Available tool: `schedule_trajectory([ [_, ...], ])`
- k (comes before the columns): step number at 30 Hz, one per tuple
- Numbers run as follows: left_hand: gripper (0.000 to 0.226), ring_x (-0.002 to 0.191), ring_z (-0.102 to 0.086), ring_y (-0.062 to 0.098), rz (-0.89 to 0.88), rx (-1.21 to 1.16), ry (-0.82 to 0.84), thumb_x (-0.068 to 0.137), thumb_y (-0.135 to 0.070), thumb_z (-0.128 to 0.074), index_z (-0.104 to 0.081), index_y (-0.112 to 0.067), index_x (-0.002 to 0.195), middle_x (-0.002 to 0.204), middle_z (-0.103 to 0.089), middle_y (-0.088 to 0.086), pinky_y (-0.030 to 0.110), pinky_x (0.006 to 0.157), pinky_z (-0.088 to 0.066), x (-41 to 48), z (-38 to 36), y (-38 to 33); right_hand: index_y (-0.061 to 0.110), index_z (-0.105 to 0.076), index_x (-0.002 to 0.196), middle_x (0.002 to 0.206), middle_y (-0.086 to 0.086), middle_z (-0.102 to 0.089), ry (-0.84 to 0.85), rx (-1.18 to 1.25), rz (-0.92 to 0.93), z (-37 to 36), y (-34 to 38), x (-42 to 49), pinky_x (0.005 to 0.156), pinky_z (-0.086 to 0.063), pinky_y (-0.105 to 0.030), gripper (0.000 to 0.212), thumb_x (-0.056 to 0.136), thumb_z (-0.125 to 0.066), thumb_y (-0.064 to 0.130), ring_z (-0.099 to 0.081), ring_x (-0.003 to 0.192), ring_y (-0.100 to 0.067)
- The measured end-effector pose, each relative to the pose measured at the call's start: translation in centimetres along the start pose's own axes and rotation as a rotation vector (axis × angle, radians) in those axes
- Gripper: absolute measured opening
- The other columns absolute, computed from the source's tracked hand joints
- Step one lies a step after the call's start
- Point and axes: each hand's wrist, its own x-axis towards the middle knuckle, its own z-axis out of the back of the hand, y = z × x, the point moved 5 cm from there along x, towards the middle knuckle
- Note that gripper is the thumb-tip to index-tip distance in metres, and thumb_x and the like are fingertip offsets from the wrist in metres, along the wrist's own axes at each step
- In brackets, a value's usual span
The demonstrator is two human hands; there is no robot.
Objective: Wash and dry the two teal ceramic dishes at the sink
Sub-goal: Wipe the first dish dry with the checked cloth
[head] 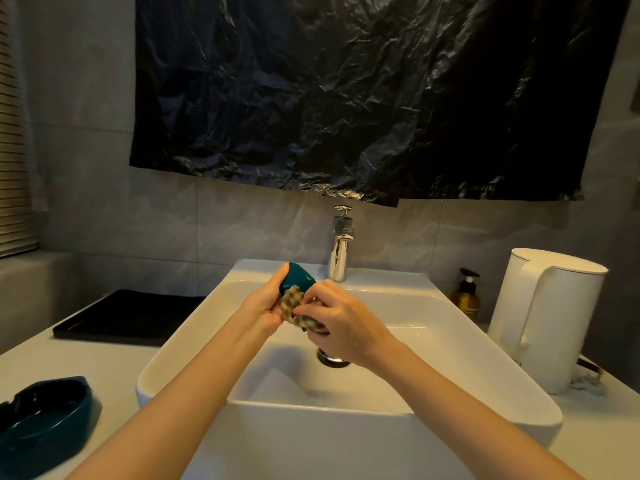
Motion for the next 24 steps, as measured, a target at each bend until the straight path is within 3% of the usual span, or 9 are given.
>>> schedule_trajectory([
  [3,0.036,0.091,-0.062,0.026,-0.005,0.01,-0.021,0.085,-0.031,-0.066,-0.058,-0.003,0.108,0.103,-0.064,0.016,0.039,0.087,-0.051,-0.2,0.1,0.0,0.011,-0.073,0.095,0.098,-0.006,-0.062,0.112,-0.012,0.067,-0.7,0.5,-0.1,0.068,-0.054,-0.026,0.025,0.071,-0.079,0.012,-0.057,0.087,-0.021],
  [5,0.04,0.095,-0.062,0.027,-0.024,-0.07,-0.03,0.085,-0.026,-0.067,-0.055,-0.003,0.114,0.109,-0.062,0.018,0.038,0.084,-0.052,-0.2,0.2,-0.2,0.01,-0.072,0.098,0.1,-0.005,-0.061,0.251,-0.03,0.057,-1.3,0.3,-0.4,0.069,-0.055,-0.03,0.02,0.078,-0.072,0.012,-0.054,0.09,-0.02],
  [7,0.04,0.095,-0.062,0.026,-0.038,-0.137,-0.024,0.084,-0.023,-0.068,-0.053,-0.003,0.117,0.109,-0.062,0.018,0.038,0.078,-0.053,-0.3,0.1,-0.5,0.011,-0.07,0.106,0.106,-0.003,-0.06,0.403,-0.055,-0.015,-1.8,-0.5,-1.0,0.075,-0.053,-0.032,0.022,0.085,-0.066,0.016,-0.051,0.097,-0.019],
  [10,0.028,0.092,-0.062,0.026,-0.026,-0.128,-0.002,0.085,-0.022,-0.066,-0.055,-0.005,0.104,0.102,-0.062,0.017,0.038,0.08,-0.051,-0.7,-0.2,-0.4,0.015,-0.067,0.115,0.114,0.0,-0.058,0.5,-0.066,-0.158,-0.8,-1.8,-1.5,0.081,-0.05,-0.026,0.03,0.086,-0.067,0.025,-0.05,0.104,-0.017],
  [13,0.022,0.087,-0.062,0.026,-0.006,-0.119,0.054,0.086,-0.022,-0.065,-0.054,-0.006,0.097,0.097,-0.061,0.016,0.04,0.081,-0.05,-1.3,-0.7,-0.4,0.018,-0.065,0.118,0.117,0.002,-0.059,0.488,-0.046,-0.271,1.7,-2.7,-2.4,0.082,-0.049,-0.024,0.033,0.086,-0.067,0.025,-0.052,0.103,-0.014],
  [18,0.038,0.099,-0.059,0.026,-0.081,0.177,0.081,0.087,-0.03,-0.063,-0.049,-0.01,0.117,0.108,-0.06,0.015,0.036,0.088,-0.05,-1.9,-1.8,-0.4,0.021,-0.067,0.114,0.11,0.001,-0.064,0.32,-0.033,-0.459,7.2,-5.4,-4.9,0.08,-0.048,-0.023,0.027,0.087,-0.064,0.016,-0.055,0.098,-0.013],
  [21,0.042,0.101,-0.056,0.024,-0.156,0.373,0.142,0.089,-0.033,-0.059,-0.047,-0.009,0.121,0.113,-0.058,0.013,0.032,0.078,-0.05,-3.2,-3.7,-0.6,0.017,-0.069,0.108,0.099,-0.002,-0.065,0.175,-0.063,-0.592,10.7,-7.3,-7.4,0.073,-0.041,-0.022,0.025,0.084,-0.068,0.014,-0.059,0.091,-0.02],
  [24,0.039,0.095,-0.058,0.021,-0.232,0.533,0.235,0.09,-0.033,-0.057,-0.05,-0.007,0.118,0.106,-0.06,0.01,0.029,0.072,-0.05,-5.0,-5.9,-0.6,0.017,-0.068,0.108,0.098,-0.004,-0.063,0.096,-0.13,-0.764,13.6,-8.7,-10.7,0.074,-0.045,-0.031,0.025,0.084,-0.066,0.014,-0.059,0.09,-0.024],
])
